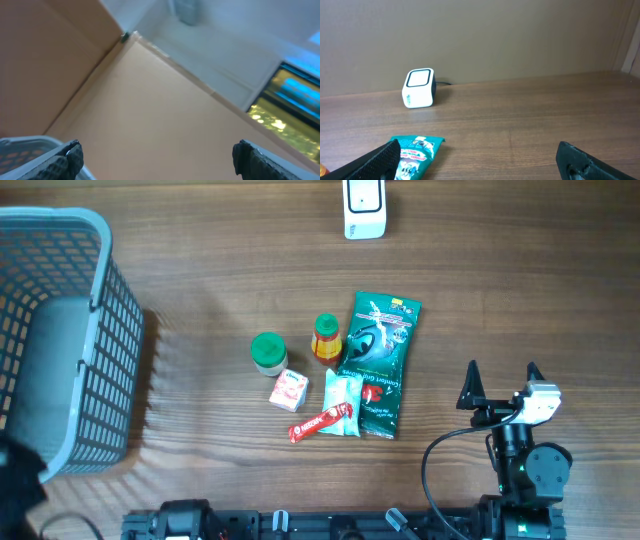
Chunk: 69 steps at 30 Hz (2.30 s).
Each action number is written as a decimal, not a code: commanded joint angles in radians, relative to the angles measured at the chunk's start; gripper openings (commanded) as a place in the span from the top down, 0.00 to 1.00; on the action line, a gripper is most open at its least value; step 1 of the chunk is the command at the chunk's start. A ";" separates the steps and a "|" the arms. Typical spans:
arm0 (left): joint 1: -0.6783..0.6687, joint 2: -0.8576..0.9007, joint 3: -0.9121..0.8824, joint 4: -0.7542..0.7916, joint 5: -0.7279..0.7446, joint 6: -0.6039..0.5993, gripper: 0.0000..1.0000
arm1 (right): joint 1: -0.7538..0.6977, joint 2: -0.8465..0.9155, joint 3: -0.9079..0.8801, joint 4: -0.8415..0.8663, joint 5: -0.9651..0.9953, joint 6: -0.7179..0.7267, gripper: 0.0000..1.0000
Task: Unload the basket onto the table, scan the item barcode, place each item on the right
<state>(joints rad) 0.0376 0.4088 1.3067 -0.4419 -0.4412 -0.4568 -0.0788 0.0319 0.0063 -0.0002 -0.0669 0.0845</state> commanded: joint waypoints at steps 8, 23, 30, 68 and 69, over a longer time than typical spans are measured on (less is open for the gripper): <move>0.101 -0.120 0.000 0.074 0.210 -0.079 0.00 | 0.004 -0.003 -0.001 0.003 -0.003 -0.006 0.00; 0.105 -0.122 0.000 0.095 0.469 -0.105 0.00 | 0.004 -0.003 -0.001 0.030 -0.400 0.784 0.00; 0.104 -0.252 -0.093 0.080 0.440 -0.105 0.00 | 0.004 -0.003 -0.001 0.029 -0.729 0.948 0.00; -0.100 -0.404 -0.811 0.146 0.377 -0.098 0.00 | 0.231 1.338 1.004 -0.738 -0.687 1.133 0.01; -0.106 -0.404 -0.811 0.123 0.377 -0.098 0.00 | 0.262 1.359 1.020 -0.721 -0.677 1.181 0.01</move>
<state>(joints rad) -0.0418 0.0082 0.4984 -0.2813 -0.0792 -0.5625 0.0948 1.3342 0.9791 -0.7559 -0.7094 1.0840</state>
